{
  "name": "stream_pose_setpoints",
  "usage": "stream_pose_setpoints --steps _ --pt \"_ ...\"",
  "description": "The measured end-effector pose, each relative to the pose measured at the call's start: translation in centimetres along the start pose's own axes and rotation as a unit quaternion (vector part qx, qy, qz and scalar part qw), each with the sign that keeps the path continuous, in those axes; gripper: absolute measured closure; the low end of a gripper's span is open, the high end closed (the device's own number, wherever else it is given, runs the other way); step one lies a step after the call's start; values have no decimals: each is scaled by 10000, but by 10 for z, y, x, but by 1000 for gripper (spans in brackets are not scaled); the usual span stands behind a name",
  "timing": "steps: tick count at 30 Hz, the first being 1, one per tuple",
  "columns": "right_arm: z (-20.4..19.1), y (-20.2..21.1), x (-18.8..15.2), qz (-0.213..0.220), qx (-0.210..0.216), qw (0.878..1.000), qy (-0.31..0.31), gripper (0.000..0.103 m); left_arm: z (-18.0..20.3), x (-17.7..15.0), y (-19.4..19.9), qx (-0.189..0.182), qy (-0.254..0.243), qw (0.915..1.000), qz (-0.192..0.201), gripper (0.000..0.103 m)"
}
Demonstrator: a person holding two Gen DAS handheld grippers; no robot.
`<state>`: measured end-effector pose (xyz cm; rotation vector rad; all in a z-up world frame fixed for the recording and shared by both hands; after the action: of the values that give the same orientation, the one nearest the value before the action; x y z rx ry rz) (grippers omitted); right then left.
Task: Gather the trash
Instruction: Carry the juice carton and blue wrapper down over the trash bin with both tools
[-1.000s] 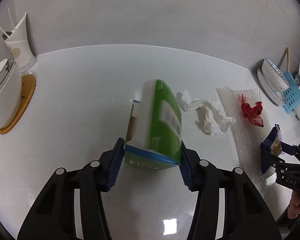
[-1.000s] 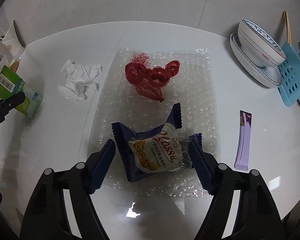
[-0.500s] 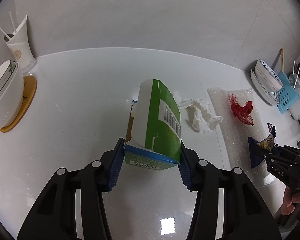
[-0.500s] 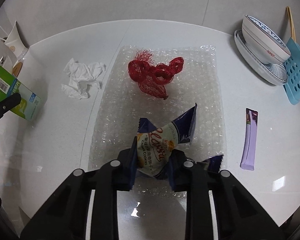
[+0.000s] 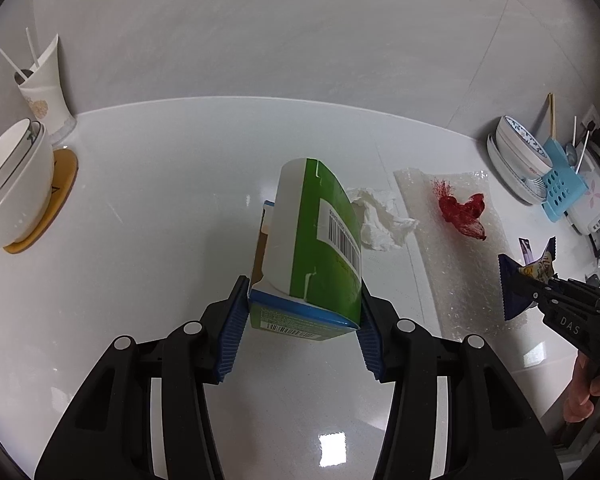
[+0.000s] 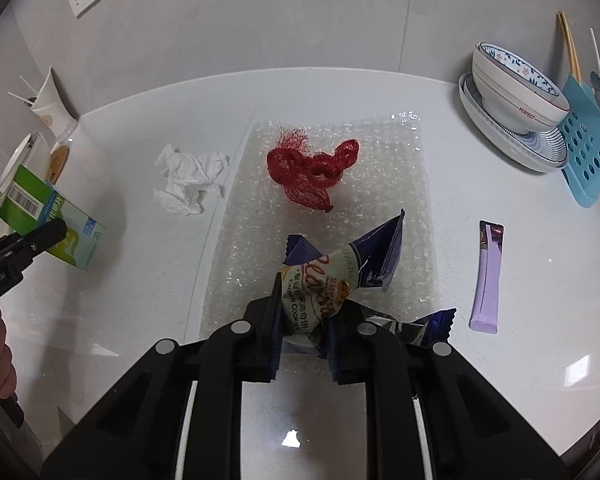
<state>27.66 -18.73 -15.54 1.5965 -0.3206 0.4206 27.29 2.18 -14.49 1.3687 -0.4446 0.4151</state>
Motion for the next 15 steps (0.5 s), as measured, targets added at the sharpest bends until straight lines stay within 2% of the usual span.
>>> stream_pose_setpoints --steps 15 --pt "-3 54 -12 507 750 9959 74 87 24 -18 36 9 -60 10000 71 54"
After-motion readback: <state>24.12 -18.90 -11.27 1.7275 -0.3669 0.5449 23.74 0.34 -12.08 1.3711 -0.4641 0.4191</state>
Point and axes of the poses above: each gripper's, at about its wrist camera, not at the fingertips, and y roughly against the way its jaws point, z to its right, x to its top, the point moved 6 cm from there along -y, roughly the way its jaws point, and after that the axes turned 1 degree about -z, right-handed, at the moved point
